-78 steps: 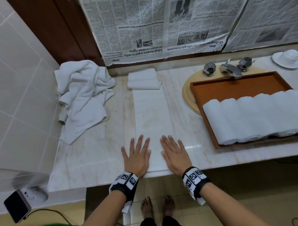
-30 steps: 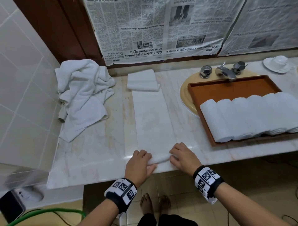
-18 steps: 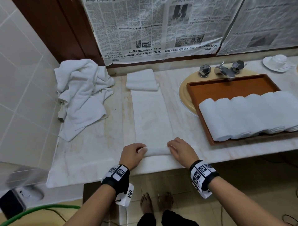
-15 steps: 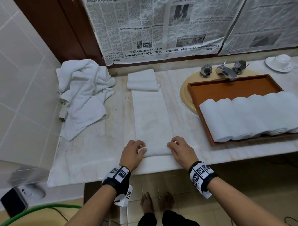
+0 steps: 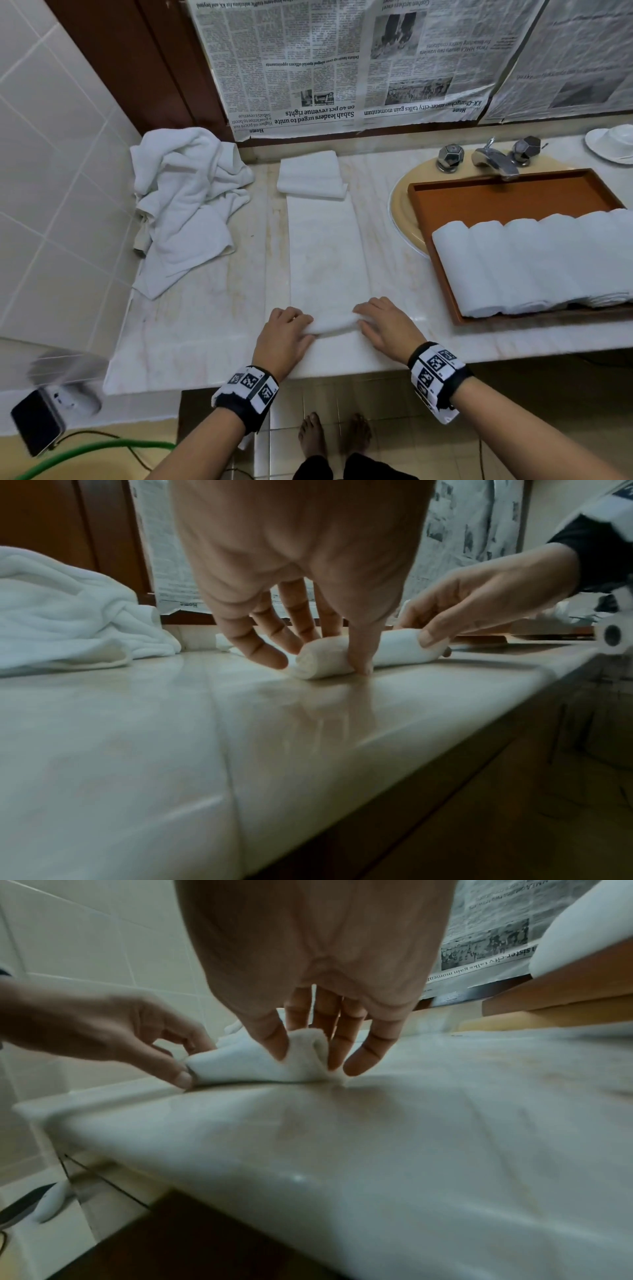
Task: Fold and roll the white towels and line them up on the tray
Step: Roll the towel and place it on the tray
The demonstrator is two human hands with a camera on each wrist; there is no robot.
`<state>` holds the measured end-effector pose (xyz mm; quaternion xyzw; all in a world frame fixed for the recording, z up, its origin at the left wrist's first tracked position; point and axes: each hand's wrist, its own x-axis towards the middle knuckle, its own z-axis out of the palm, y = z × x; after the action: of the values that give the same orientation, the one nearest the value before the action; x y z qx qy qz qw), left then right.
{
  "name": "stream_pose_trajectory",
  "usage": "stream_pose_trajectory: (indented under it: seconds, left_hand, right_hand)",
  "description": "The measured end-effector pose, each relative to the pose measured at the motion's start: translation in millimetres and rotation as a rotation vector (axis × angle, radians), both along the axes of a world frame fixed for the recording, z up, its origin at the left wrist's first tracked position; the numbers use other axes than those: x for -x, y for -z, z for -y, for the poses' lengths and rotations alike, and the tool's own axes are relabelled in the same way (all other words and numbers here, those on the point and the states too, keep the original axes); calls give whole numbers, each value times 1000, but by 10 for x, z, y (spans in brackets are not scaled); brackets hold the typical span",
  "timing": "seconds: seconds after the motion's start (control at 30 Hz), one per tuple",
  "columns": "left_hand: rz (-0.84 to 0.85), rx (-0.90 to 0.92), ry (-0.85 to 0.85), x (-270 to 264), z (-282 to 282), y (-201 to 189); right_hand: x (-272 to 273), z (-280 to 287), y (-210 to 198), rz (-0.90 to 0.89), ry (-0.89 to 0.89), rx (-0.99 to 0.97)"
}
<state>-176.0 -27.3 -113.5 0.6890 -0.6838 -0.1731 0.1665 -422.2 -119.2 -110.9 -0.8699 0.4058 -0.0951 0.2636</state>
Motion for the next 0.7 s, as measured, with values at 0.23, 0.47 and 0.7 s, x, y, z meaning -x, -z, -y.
stream_pose_trajectory:
  seconds: [0.23, 0.47, 0.7]
  left_hand:
    - [-252, -185, -112, -168, 296, -125]
    - [-62, -78, -124, -8, 366, -140]
    - [126, -7, 9, 92, 245, -83]
  right_hand:
    - [-87, 102, 19, 20, 79, 0]
    - [-183, 143, -8, 7, -28, 187]
    - [-157, 210, -2, 20, 4, 8]
